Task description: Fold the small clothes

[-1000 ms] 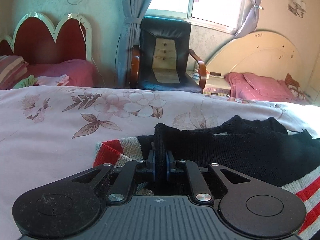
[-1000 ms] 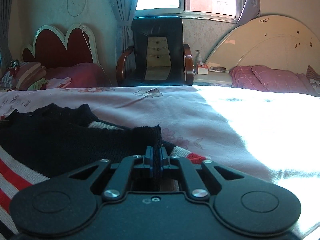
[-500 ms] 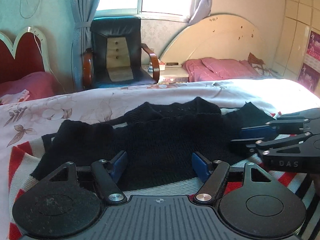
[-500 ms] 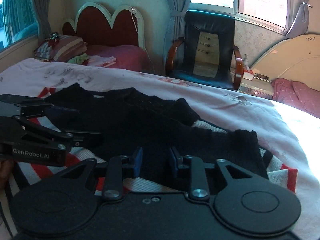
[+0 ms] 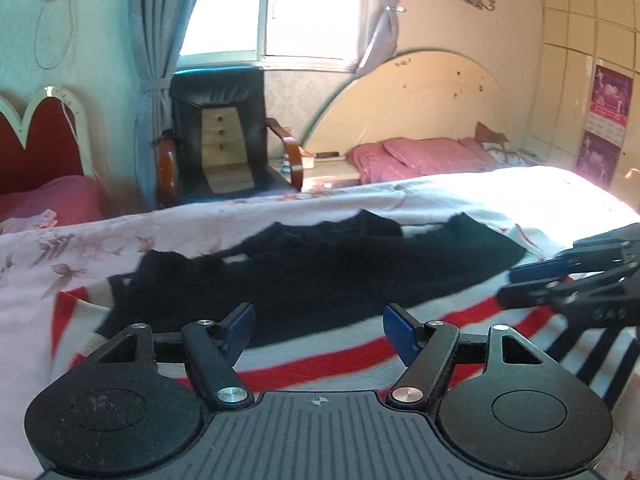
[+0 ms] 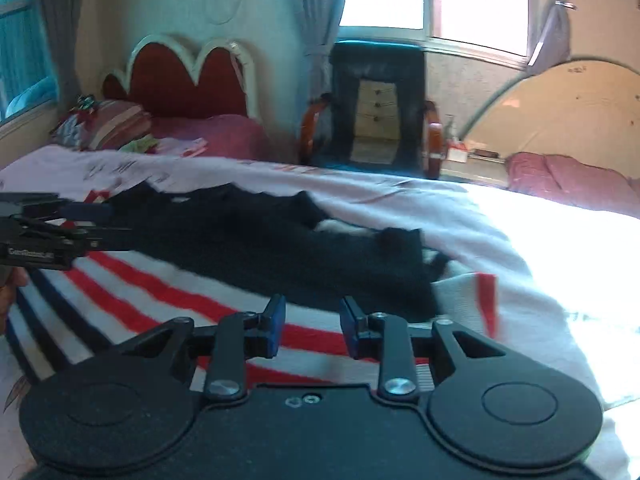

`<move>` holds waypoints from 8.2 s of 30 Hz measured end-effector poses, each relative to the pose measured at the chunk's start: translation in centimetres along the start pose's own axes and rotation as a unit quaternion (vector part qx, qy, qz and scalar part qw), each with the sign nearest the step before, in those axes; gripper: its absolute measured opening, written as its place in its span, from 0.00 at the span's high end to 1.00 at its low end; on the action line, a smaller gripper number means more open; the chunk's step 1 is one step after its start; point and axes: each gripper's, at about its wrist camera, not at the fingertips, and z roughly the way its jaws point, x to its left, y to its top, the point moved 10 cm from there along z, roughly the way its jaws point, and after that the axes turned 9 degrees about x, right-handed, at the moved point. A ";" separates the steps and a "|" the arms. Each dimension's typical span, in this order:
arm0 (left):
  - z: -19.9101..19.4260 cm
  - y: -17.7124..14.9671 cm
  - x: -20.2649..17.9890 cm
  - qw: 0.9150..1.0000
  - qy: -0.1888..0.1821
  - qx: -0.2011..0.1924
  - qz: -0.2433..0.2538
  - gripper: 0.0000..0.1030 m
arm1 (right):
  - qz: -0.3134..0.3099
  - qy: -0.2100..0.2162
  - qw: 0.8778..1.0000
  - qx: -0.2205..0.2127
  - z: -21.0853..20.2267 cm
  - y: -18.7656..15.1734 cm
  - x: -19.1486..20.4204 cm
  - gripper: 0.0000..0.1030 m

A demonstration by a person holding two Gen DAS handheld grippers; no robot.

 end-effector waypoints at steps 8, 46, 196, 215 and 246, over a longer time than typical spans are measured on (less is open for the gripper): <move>-1.8 -4.2 1.9 0.999 0.044 0.018 -0.002 0.31 | -0.060 -0.041 0.997 0.035 0.6 -3.1 3.2 0.70; -7.6 -11.5 6.9 0.987 0.131 0.063 -0.068 0.28 | 0.112 -0.081 0.989 0.058 -7.3 -13.4 -4.6 0.93; -1.7 1.3 -12.6 0.991 -0.132 0.018 -0.014 0.43 | 0.198 0.058 0.978 -0.033 -8.7 -4.1 -8.9 0.87; -6.2 -3.1 -13.5 0.996 -0.038 0.043 0.064 0.43 | 0.125 -0.021 0.992 -0.006 -12.2 -8.0 -4.9 0.88; -6.5 1.0 -7.3 0.999 -0.039 0.007 -0.033 0.43 | 0.151 -0.015 0.988 -0.028 -13.6 -7.3 -8.2 0.85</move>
